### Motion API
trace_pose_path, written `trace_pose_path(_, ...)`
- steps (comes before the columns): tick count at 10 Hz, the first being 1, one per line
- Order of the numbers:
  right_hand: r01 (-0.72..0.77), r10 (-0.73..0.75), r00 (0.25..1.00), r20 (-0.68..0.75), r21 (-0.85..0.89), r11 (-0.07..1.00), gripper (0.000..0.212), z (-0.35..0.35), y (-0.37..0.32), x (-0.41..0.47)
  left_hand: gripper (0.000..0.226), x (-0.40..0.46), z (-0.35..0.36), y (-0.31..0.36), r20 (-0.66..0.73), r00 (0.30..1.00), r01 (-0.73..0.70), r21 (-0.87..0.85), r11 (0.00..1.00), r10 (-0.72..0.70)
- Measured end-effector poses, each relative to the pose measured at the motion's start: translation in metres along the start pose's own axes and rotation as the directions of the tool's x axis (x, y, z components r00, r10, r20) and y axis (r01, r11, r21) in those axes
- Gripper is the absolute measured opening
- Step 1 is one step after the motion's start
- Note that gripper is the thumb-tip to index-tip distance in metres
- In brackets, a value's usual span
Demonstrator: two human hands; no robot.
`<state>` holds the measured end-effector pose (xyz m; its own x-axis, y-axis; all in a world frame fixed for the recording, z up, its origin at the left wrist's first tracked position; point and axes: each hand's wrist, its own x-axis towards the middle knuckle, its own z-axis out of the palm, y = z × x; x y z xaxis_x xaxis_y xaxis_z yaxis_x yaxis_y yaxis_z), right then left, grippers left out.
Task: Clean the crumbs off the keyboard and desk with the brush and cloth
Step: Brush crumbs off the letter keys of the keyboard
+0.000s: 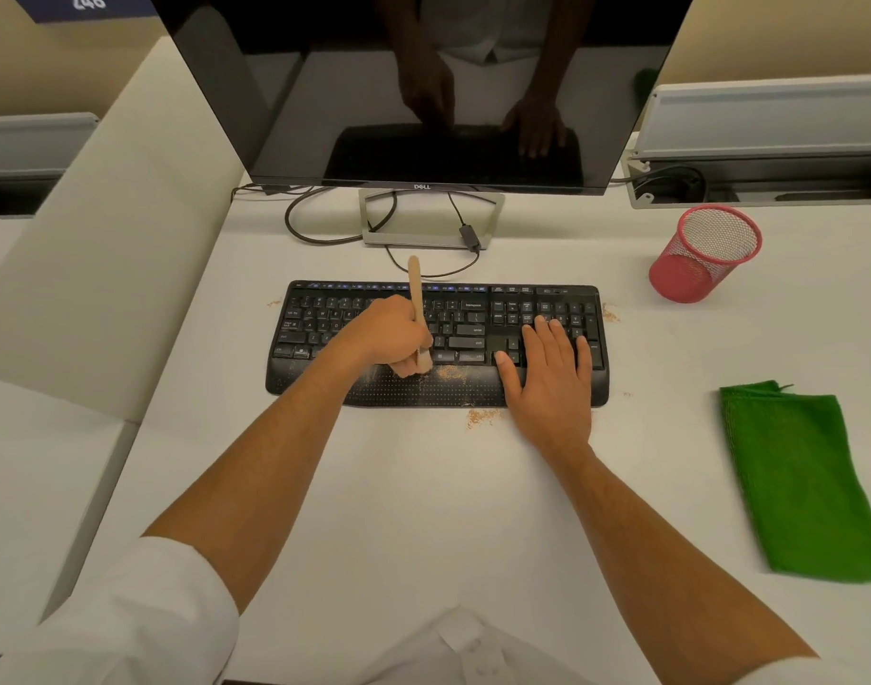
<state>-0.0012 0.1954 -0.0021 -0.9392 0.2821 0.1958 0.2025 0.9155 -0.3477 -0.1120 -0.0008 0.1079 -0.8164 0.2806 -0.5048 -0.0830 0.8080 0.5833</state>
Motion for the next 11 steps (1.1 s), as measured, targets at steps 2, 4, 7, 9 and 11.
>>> trace_pose_path(2, 0.002, -0.002, 1.000, -0.009, 0.006, 1.000, 0.061, 0.001, 0.000, 0.000, 0.021, 0.000, 0.017, 0.000, -0.255, 0.958, -0.145, -0.033, 0.989, 0.132)
trace_pose_path(4, 0.000, 0.000, 1.000, -0.012, 0.011, 1.000, 0.061, 0.000, -0.002, -0.001, 0.018, -0.002, 0.010, 0.011, 0.016, 1.000, -0.012, 0.062, 0.998, 0.011)
trace_pose_path(7, -0.002, 0.002, 1.000, -0.013, 0.010, 1.000, 0.061, -0.001, -0.001, 0.000, 0.024, 0.003, 0.020, 0.007, -0.242, 0.954, -0.175, 0.023, 0.984, 0.175)
trace_pose_path(9, 0.002, -0.002, 1.000, -0.009, 0.001, 1.000, 0.061, 0.000, -0.001, 0.000, 0.021, -0.005, 0.030, 0.015, -0.126, 0.975, -0.178, 0.066, 0.982, 0.185)
trace_pose_path(11, 0.001, -0.001, 1.000, 0.001, -0.001, 1.000, 0.062, -0.001, -0.001, 0.000, 0.015, -0.009, 0.012, 0.012, 0.071, 0.997, -0.022, 0.166, 0.986, 0.011)
